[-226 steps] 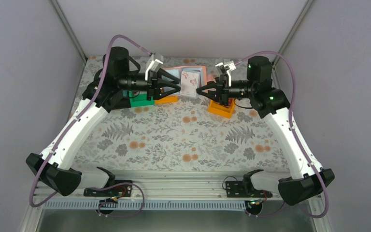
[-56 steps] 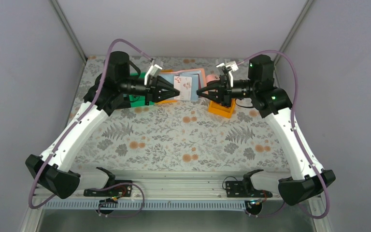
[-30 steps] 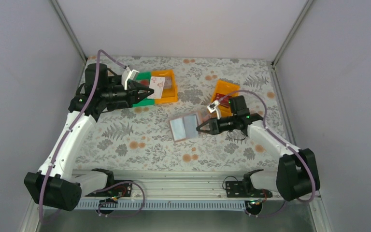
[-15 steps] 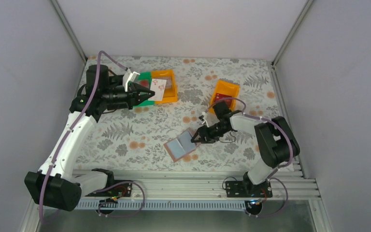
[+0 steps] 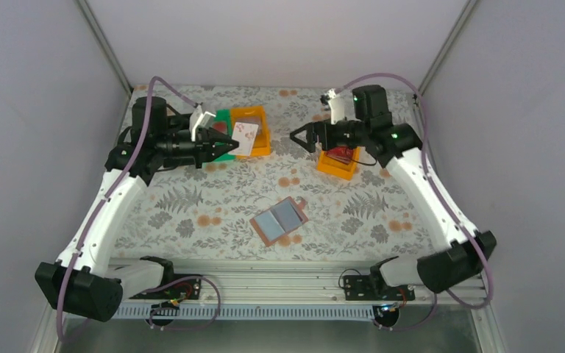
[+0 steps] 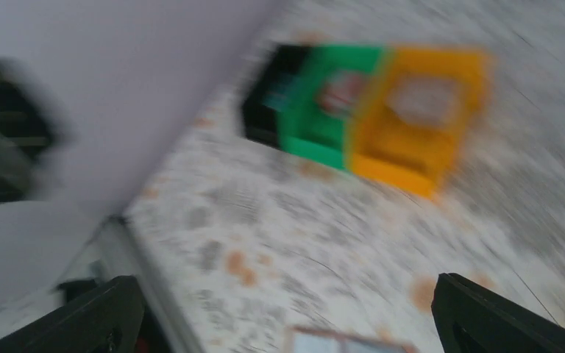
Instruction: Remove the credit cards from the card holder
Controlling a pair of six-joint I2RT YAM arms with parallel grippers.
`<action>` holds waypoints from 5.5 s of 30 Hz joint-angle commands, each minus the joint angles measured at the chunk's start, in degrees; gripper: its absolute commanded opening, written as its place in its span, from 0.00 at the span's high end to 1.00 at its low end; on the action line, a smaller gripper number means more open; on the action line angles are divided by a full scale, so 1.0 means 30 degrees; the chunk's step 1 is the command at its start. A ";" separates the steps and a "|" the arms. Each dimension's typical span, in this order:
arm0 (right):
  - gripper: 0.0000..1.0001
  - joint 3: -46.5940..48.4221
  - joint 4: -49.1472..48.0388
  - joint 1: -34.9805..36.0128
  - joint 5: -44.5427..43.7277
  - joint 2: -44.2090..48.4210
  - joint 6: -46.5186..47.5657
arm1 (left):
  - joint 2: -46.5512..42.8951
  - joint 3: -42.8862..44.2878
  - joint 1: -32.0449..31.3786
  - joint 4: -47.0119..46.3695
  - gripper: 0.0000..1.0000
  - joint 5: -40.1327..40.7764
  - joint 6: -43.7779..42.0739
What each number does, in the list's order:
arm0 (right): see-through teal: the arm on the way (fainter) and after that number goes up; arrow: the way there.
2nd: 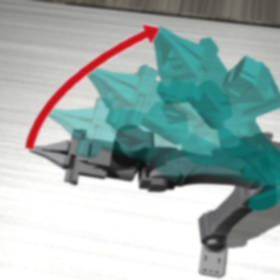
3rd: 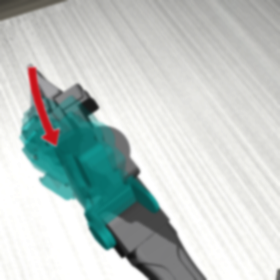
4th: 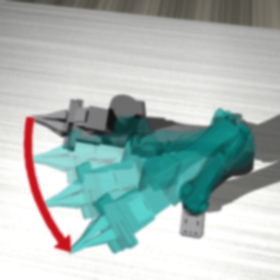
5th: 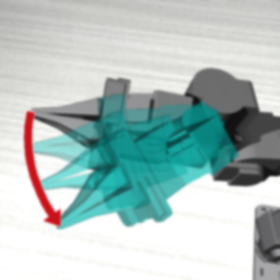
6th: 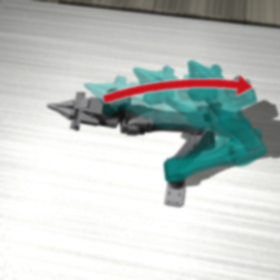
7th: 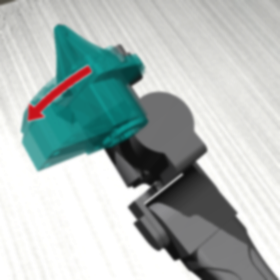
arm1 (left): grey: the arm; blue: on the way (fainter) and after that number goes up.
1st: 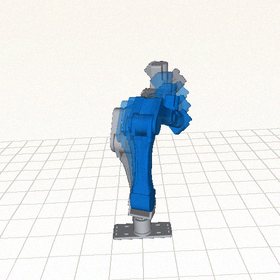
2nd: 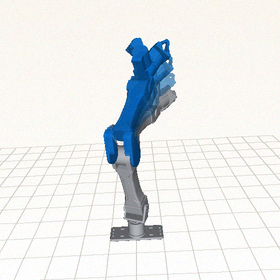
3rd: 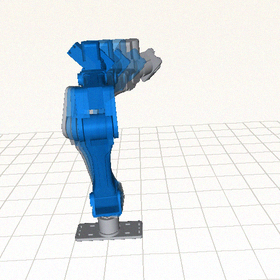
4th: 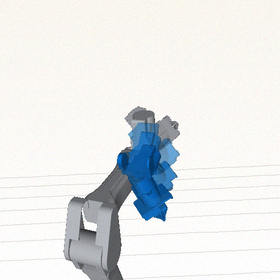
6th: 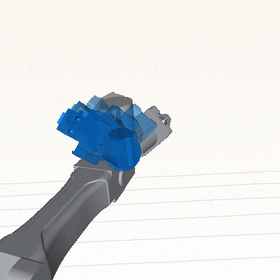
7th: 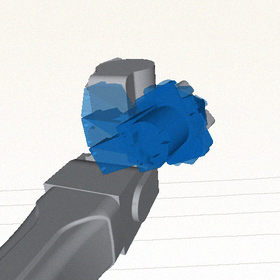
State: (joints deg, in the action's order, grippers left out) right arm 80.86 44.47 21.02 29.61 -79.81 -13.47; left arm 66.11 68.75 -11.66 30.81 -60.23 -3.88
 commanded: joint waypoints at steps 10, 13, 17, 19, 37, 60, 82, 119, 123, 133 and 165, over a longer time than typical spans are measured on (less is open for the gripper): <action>0.08 0.4287 -0.0883 0.5776 0.6930 0.0242 0.3969 | 0.0987 0.2206 -0.2927 0.4117 0.98 -0.3051 -0.6332; 0.26 0.4307 -0.0297 0.6146 0.6595 -0.0238 0.3986 | 0.1233 0.2309 -0.3256 0.4373 0.98 -0.2984 -0.6643; 0.89 0.3895 -0.0372 0.6267 0.6646 -0.0022 0.4043 | 0.1347 0.2366 -0.3379 0.4202 0.97 -0.2957 -0.6283; 0.96 0.3523 -0.0858 0.6266 0.5779 0.0486 0.3601 | 0.1331 0.2367 -0.3379 0.4057 0.98 -0.2919 -0.6053; 0.96 0.1020 -0.8062 0.2197 -0.5638 0.0911 -2.0273 | 0.2294 0.7685 -0.9211 0.0738 0.27 1.8356 -1.0349; 0.96 0.1049 -0.7860 0.4465 -0.8126 0.2222 -2.3641 | 0.4831 0.4437 -1.3709 -0.7298 0.64 2.6298 -2.0274; 0.32 0.1886 -0.8343 0.3998 -0.6760 0.1421 -2.1885 | 0.4325 0.6158 -1.2588 -0.3126 0.98 2.1638 -1.3505; 0.96 0.7533 -0.4168 0.1755 1.0150 0.1939 0.2730 | 0.3958 1.0786 -0.7344 -0.2832 0.78 0.2008 0.3476; 0.96 0.8082 -0.1779 0.1740 1.0068 0.1578 0.3824 | 0.3825 1.0530 -0.7254 -0.2169 0.75 0.2004 0.2687; 0.96 0.8371 -0.1170 0.1755 1.0334 0.0915 0.4222 | 0.4139 1.0967 -0.7050 -0.0711 0.97 0.0394 0.0756; 0.01 0.1607 -0.3611 -0.5828 0.1166 0.0284 -0.0391 | 1.5459 0.8548 -0.4736 -0.3890 0.98 2.1367 -1.9227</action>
State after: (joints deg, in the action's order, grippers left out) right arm 85.62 35.73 4.99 29.76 -78.70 -12.75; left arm 111.57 91.79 -26.61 21.43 5.82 -59.40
